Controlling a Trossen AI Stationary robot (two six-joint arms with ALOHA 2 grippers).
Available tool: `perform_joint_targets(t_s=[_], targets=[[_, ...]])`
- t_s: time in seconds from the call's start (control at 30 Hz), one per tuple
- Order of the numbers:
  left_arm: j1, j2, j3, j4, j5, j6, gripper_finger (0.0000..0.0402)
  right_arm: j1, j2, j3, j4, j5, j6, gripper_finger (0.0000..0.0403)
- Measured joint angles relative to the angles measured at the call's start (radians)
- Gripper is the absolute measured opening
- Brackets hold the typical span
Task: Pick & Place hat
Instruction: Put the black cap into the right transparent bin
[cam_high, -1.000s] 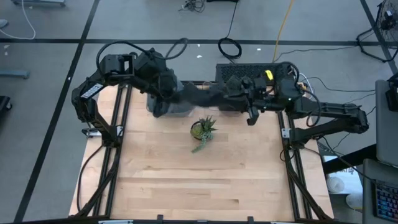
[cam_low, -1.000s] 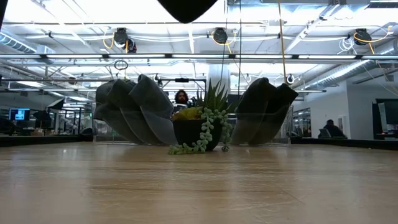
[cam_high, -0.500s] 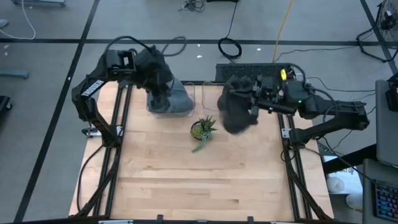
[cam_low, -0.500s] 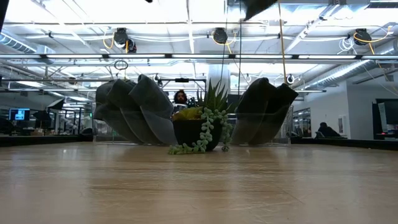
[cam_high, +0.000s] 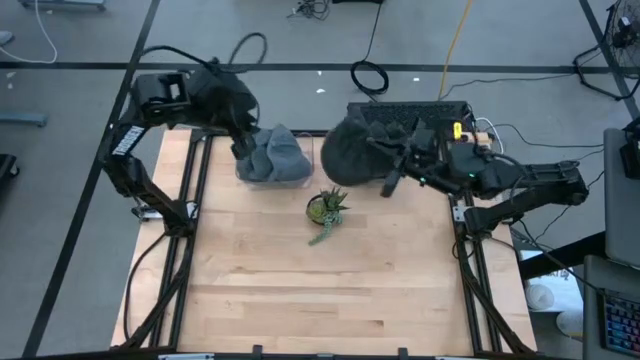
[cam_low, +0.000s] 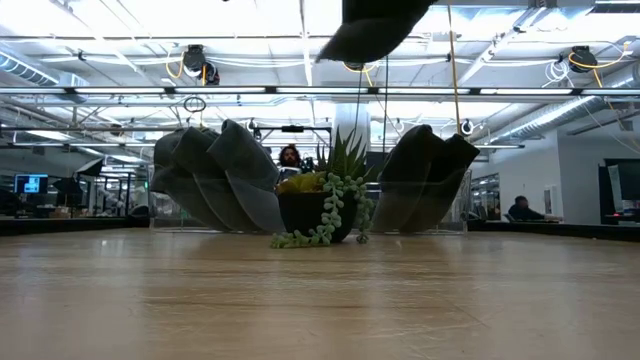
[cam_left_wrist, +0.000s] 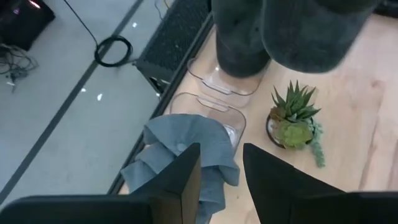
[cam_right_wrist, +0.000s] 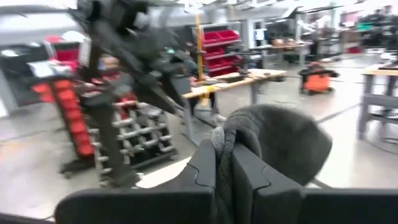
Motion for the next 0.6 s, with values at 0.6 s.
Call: perform_joint_targets(t_s=[0.6], targets=[[0.061,-0.158,0.000,0.001,0.005,0.034,0.0124,-0.372,0.185,0.075,-0.087,-0.196,0.025,0.0003]])
